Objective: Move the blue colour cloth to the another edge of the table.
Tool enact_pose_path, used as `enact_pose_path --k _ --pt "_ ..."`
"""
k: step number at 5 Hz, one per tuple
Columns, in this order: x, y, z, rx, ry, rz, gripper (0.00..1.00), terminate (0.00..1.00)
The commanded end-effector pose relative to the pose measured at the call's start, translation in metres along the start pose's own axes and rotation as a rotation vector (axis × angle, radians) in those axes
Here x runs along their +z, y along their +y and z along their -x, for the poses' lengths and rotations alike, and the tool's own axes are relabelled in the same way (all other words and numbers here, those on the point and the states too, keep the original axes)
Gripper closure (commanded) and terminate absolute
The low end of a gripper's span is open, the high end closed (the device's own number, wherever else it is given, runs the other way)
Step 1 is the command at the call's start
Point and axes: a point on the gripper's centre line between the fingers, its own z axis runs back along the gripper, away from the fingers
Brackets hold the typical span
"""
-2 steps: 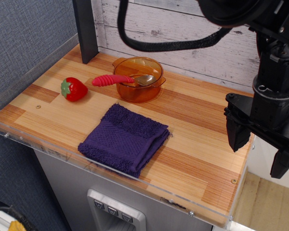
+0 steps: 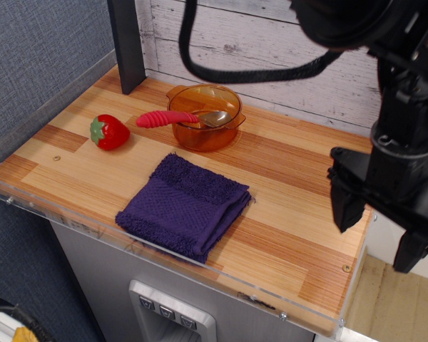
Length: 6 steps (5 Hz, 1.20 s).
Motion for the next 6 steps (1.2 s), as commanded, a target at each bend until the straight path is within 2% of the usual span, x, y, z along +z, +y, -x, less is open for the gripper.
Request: enact_pose_path --k 1,2,3,4,6 --pt "0.029 0.040 0.028 0.116 0.012 -0.039 0.00 0.00" --pt "0.028 0.073 0.048 0.199 0.048 -0.069 0.00 0.00" --pt "0.025 0.106 0.064 0.263 0.054 -0.122 0.00 0.00" --pt "0.030 0.126 0.072 0.254 0.052 -0.188 1.00 0.00" --pt "0.008 0.160 0.093 0.267 0.104 -0.211 1.00 0.00"
